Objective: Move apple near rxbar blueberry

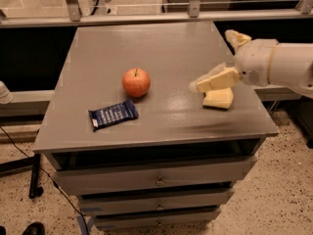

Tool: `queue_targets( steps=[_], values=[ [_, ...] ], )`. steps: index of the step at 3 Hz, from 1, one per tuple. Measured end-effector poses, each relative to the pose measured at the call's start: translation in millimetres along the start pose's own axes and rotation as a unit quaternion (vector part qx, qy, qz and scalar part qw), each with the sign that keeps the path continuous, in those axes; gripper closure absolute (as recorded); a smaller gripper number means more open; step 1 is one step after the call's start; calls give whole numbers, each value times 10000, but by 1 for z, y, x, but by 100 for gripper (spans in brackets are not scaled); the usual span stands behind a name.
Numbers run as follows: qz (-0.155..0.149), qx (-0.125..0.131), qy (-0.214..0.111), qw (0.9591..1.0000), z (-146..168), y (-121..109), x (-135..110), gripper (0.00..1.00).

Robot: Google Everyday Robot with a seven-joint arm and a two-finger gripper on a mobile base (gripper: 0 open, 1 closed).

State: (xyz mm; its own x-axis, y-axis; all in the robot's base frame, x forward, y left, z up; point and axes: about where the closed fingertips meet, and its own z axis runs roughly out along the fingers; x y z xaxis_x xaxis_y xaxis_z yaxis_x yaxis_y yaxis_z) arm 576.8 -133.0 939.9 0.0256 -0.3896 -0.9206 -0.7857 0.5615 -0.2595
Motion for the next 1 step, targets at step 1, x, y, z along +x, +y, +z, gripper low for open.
queue_targets(
  steps=[1],
  values=[
    [-13, 144, 28, 9999, -13, -10, 2, 0]
  ],
)
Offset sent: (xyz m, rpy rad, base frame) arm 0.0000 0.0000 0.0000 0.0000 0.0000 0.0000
